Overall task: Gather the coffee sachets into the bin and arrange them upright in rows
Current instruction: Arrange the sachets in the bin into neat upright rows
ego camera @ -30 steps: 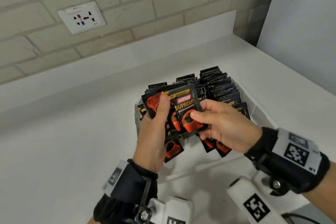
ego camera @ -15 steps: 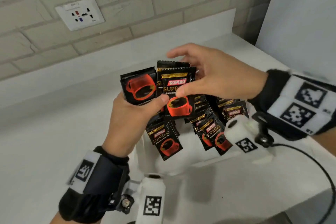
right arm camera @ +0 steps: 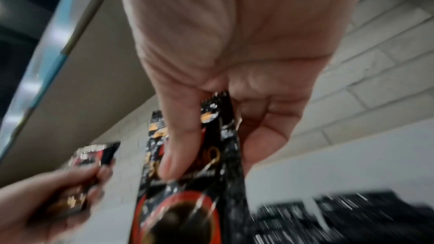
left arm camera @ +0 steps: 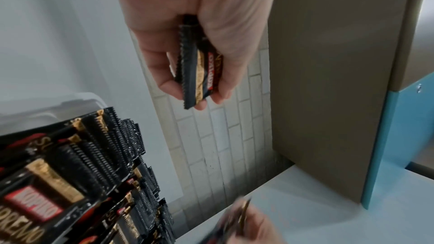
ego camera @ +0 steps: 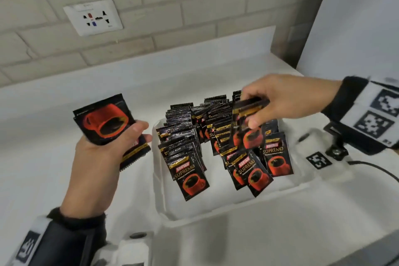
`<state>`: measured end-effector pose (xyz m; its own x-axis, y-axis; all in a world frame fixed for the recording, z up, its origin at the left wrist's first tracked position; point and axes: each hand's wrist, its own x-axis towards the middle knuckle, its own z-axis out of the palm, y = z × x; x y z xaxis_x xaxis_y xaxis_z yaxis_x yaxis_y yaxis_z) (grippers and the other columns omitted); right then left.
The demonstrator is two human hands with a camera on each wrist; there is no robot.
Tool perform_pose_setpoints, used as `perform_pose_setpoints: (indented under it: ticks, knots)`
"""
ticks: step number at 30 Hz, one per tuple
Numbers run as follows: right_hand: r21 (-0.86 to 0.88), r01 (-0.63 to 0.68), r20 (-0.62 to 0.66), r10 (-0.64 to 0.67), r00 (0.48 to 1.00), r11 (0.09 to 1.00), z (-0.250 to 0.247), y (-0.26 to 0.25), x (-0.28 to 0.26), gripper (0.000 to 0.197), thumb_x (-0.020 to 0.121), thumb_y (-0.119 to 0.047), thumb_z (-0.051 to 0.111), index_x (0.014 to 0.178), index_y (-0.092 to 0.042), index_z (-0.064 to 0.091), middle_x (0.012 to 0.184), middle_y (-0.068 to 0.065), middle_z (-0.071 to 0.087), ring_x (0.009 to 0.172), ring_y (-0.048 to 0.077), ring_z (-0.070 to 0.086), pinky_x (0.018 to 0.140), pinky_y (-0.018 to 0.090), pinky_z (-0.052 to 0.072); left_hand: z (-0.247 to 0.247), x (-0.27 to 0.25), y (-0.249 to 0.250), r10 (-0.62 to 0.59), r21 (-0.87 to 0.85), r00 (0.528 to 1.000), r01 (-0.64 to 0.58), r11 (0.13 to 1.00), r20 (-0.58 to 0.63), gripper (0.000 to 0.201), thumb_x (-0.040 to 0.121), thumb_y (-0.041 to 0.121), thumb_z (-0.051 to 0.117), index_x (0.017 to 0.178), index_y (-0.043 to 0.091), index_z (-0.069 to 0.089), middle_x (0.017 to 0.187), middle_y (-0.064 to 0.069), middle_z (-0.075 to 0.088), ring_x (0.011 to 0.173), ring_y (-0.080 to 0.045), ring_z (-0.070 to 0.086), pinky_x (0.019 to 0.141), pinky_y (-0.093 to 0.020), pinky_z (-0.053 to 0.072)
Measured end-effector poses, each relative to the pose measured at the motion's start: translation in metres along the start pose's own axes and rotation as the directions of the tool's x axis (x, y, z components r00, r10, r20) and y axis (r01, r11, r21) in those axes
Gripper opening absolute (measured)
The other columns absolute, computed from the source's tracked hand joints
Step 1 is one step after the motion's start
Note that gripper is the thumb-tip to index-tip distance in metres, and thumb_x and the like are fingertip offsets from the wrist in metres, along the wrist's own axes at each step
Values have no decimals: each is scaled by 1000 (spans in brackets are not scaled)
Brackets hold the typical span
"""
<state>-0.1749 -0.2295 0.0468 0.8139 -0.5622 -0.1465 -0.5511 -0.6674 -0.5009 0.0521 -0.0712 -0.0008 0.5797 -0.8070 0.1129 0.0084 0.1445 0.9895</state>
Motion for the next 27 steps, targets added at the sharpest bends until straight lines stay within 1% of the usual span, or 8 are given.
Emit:
perform_pose_setpoints:
  ticks: [4, 9, 12, 14, 18, 21, 24, 27]
  knots:
    - [-204, -55, 327, 121, 937, 978, 37, 14, -8, 30, 79, -26, 70, 68, -33, 43, 71, -12, 51, 59, 0, 45, 55, 12, 38, 0, -3, 2, -48, -45, 998, 49, 998, 29, 9, 54, 22, 74, 59, 29, 72, 66, 5, 68, 62, -12, 69, 56, -20, 54]
    - [-282, -66, 436, 189, 880, 957, 67, 19, 2, 27, 81, -23, 69, 75, -22, 43, 79, 2, 58, 64, 15, 53, 55, 23, 42, 8, -6, 8, -33, -45, 994, 38, 998, 100, 15, 44, 30, 72, 59, 31, 72, 63, 3, 68, 61, -12, 67, 55, -19, 54]
    - [-359, -37, 399, 189, 897, 933, 68, 14, 10, 22, 83, -23, 67, 83, -17, 46, 67, -5, 51, 55, 12, 49, 46, 17, 37, 5, -6, 7, -35, -41, 995, 39, 998, 94, 17, 44, 30, 72, 61, 32, 72, 64, 2, 68, 62, -13, 68, 56, -20, 54]
    - [-375, -29, 337, 165, 927, 926, 67, 10, 16, 22, 84, -21, 65, 78, -20, 44, 64, -9, 46, 50, 3, 43, 41, 13, 36, 2, -6, 5, -50, -54, 995, 55, 997, 89, 18, 44, 30, 73, 62, 31, 72, 65, 3, 68, 64, -14, 68, 55, -21, 54]
    - [-363, -38, 217, 124, 968, 931, 70, 7, 29, 20, 84, -17, 62, 77, -18, 44, 67, -7, 46, 55, 6, 43, 47, 17, 35, 1, -7, 2, -74, -59, 993, 79, 995, 91, 16, 44, 30, 72, 60, 31, 72, 63, 2, 68, 63, -13, 68, 55, -20, 54]
    - [-374, -77, 182, 154, 971, 924, 72, 4, 32, 24, 86, -15, 60, 75, -18, 38, 66, -6, 41, 52, 6, 38, 45, 18, 28, 1, -8, 1, -78, -59, 992, 84, 995, 97, 21, 41, 33, 76, 61, 30, 73, 66, 2, 70, 64, -14, 69, 55, -20, 54]
    - [-443, -84, 175, 178, 968, 893, 71, 0, 30, 18, 87, -20, 58, 94, -16, 42, 66, -6, 36, 52, 7, 36, 44, 20, 27, -1, -8, -1, -77, -70, 992, 84, 994, 104, 43, 30, 45, 85, 68, 29, 75, 74, 0, 73, 68, -16, 71, 55, -22, 54]
    - [-542, -81, 157, 196, 968, 836, 70, -3, 28, 30, 88, -27, 56, 112, -13, 45, 65, -6, 33, 52, 8, 33, 45, 21, 29, 0, -8, -4, -92, -69, 990, 100, 993, 110, 50, 24, 49, 87, 68, 29, 75, 72, 0, 72, 66, -16, 71, 55, -21, 54]
